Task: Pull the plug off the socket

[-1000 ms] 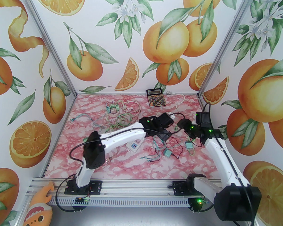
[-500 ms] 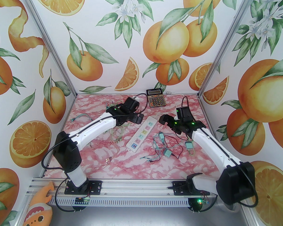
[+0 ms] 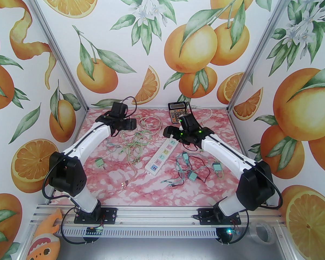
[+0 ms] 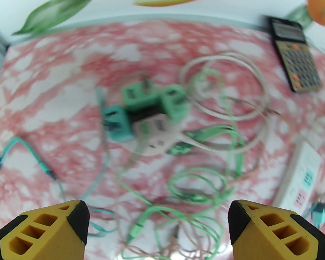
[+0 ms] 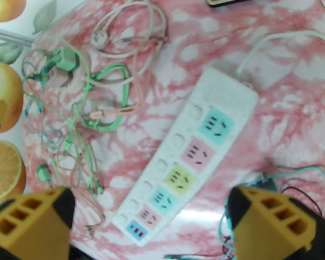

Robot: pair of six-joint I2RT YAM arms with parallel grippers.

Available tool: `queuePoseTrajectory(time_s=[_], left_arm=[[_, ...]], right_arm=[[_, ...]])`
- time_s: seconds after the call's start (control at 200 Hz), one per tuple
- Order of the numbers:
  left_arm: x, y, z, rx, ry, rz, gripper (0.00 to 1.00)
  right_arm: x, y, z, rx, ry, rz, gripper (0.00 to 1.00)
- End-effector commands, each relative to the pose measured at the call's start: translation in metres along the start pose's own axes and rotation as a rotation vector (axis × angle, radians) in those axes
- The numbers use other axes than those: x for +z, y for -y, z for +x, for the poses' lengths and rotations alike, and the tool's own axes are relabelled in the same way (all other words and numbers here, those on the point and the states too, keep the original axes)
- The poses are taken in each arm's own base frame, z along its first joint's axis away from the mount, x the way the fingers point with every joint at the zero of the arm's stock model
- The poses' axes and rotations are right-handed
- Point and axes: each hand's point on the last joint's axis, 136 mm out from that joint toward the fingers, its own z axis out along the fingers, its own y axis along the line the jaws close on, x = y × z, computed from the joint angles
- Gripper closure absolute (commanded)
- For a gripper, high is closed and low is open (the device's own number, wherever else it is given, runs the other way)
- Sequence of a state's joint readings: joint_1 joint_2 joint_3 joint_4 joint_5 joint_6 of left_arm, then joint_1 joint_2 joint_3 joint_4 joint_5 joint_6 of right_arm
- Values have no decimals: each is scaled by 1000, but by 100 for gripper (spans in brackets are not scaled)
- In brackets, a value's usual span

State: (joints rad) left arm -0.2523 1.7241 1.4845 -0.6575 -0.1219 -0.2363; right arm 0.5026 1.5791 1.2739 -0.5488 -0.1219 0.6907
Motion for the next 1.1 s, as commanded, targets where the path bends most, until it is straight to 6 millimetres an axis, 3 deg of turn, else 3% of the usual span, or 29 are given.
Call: queuePoseTrajectory(time_s=[0.0,0.165,0.27,0.475,0.52,0.585,0.711,0.891,1.096], left_arm=[[19,-11,-18,-64,4,38,16],[52,-25,-40,-129,-18,61,23],[72,-30,-53,-138,-26,63,26],[99,-46,-75,-205,-13,67,29],[103,-49,-78,-212,-12,68,29],[110,-52,-81,-210,-13,64,29],[122,-52,-81,-195,-33,67,29],[140,-43,-70,-179,-74,112,29],[152,-35,-52,-141,-126,131,30]], right_arm=[[4,-12,-2,-32,11,17,0],[19,-31,18,-93,-44,12,0],[33,-40,42,-128,-107,9,8],[67,-62,94,-191,-220,-12,50],[76,-67,106,-204,-245,-13,54],[89,-78,123,-224,-288,-34,70],[113,-91,157,-263,-394,-45,74],[128,-61,179,-307,-496,93,72],[107,-6,176,-284,-496,205,71]])
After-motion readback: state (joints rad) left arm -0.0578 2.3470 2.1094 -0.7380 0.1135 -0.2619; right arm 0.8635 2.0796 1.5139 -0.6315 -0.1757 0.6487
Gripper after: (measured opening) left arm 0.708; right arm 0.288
